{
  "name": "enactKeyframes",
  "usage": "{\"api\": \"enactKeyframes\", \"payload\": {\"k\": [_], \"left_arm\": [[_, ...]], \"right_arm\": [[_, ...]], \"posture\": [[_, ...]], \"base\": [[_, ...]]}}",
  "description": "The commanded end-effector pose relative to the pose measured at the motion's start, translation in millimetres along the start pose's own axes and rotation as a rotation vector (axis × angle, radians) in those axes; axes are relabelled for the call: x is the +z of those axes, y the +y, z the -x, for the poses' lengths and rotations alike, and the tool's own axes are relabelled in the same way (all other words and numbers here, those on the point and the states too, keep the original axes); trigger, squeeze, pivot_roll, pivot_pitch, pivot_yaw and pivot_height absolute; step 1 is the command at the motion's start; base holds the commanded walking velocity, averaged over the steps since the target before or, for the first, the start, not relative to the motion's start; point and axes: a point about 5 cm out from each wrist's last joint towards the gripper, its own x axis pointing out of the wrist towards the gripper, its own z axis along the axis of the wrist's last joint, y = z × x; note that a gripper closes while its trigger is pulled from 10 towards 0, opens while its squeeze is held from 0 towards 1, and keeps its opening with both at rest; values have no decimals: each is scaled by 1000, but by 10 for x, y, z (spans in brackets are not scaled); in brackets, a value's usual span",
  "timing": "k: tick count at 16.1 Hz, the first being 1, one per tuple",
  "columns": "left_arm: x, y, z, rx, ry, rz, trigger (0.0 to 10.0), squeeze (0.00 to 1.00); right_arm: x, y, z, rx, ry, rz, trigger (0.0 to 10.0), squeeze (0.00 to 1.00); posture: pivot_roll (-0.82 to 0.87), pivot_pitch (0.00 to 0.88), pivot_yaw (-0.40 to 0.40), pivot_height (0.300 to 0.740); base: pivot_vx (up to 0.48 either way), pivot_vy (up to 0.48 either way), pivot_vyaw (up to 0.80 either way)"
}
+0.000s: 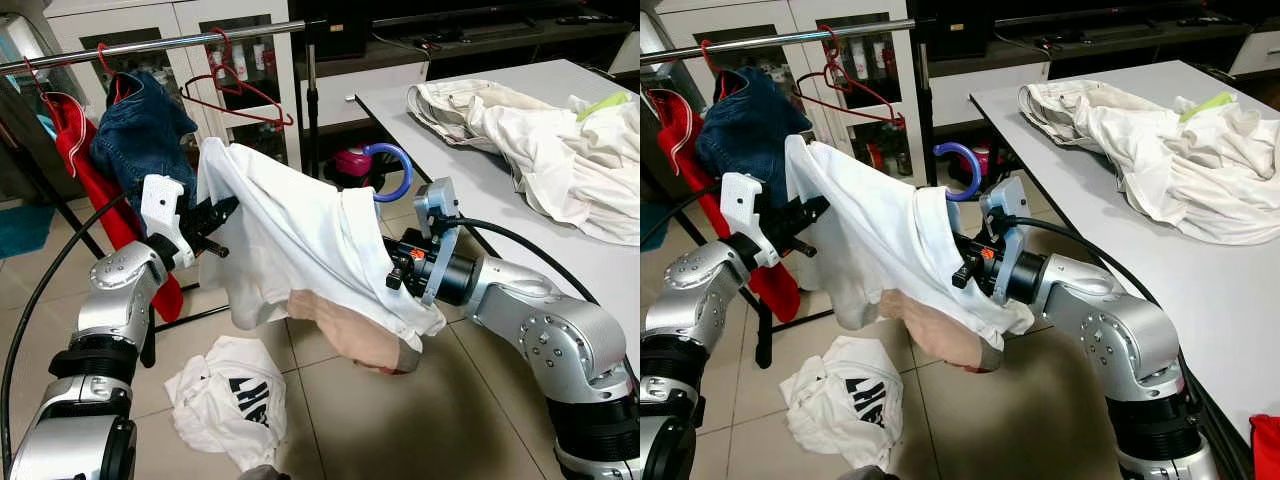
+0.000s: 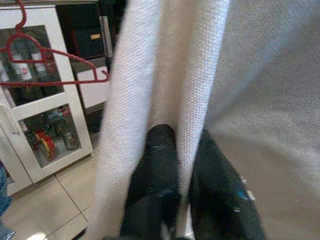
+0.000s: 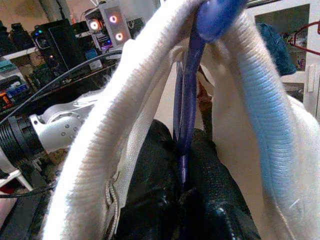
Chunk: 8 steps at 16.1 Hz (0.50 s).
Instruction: Hang hanger
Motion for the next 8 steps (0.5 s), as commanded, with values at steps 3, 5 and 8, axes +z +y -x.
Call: {"api": "enactKeyframes", "payload": {"k": [3,5,8], "left_arm": [[-96,33,89,85,-14,36,0,0],[-217,-16,131,106,3,51,0,0],[-434,-87,217,150,49,82,0,0]], "right_arm": [[67,-47,11,-63,-35,17,10000,0],[84,-73,8,-84,-44,20,10000,0],[119,-96,8,-106,-55,29,10000,0]], "posture": [[-36,0,111,740],[-35,0,110,740],[-36,0,106,740]], "base": [[0,0,0],[0,0,0],[0,0,0]]}}
